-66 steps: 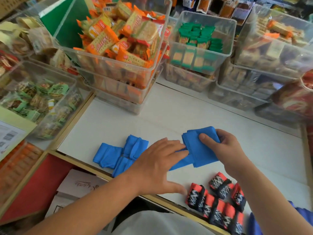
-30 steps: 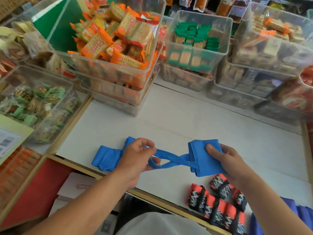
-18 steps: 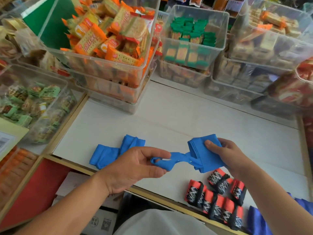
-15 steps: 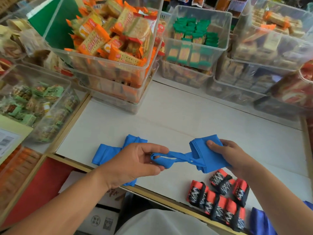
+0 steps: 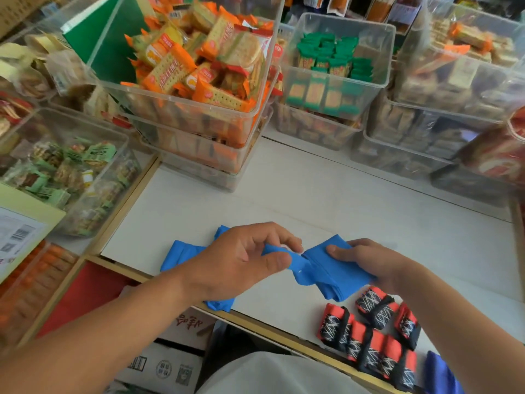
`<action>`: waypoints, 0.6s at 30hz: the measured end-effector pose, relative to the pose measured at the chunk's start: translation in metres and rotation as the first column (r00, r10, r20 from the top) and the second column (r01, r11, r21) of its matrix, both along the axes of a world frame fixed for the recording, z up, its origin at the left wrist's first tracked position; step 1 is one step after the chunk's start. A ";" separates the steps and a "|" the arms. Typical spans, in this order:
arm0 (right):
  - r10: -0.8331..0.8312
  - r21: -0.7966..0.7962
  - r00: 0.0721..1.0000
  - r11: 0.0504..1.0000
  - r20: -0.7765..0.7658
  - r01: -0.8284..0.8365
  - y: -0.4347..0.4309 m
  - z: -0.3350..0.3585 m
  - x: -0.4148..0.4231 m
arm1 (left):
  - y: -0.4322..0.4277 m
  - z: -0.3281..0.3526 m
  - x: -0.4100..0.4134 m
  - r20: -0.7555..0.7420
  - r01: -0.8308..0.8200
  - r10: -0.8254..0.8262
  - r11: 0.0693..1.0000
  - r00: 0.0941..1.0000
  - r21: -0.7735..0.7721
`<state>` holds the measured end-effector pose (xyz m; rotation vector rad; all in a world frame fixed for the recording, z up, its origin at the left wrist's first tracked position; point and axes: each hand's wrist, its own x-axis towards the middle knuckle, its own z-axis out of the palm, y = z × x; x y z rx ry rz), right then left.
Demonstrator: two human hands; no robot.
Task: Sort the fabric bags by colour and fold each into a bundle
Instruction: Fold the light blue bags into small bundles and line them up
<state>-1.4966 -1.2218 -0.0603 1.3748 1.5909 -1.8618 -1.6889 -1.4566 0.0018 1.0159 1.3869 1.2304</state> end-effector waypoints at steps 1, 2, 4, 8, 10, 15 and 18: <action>-0.002 -0.008 1.000 1.000 -0.001 0.002 -0.003 -0.001 -0.002 | 0.003 -0.001 0.003 0.050 -0.062 0.062 0.998 0.997 0.013; 0.001 -0.012 1.000 1.000 -0.005 -0.001 -0.006 -0.002 -0.002 | 0.005 -0.002 0.005 0.074 -0.123 0.122 0.992 0.990 0.018; 0.020 -0.017 1.000 1.000 -0.008 -0.020 -0.010 -0.003 -0.001 | 0.008 -0.007 0.009 0.082 -0.223 0.222 0.975 0.972 0.000; 0.056 -0.008 0.998 0.998 -0.028 -0.057 -0.018 -0.001 -0.004 | 0.009 -0.019 0.020 0.082 -0.318 0.324 0.945 0.943 -0.076; 0.077 -0.003 0.996 0.997 -0.035 -0.077 -0.022 -0.004 -0.006 | 0.010 -0.028 0.024 0.202 -0.325 0.347 0.936 0.916 -0.134; 0.087 0.022 0.996 0.996 -0.020 -0.087 -0.034 -0.023 -0.004 | 0.009 -0.044 0.026 0.450 -0.333 0.387 0.922 0.805 -0.198; 0.034 -0.025 0.998 0.999 -0.058 -0.035 -0.040 -0.037 0.001 | 0.003 -0.060 0.019 0.096 -0.431 0.454 0.882 0.886 -0.192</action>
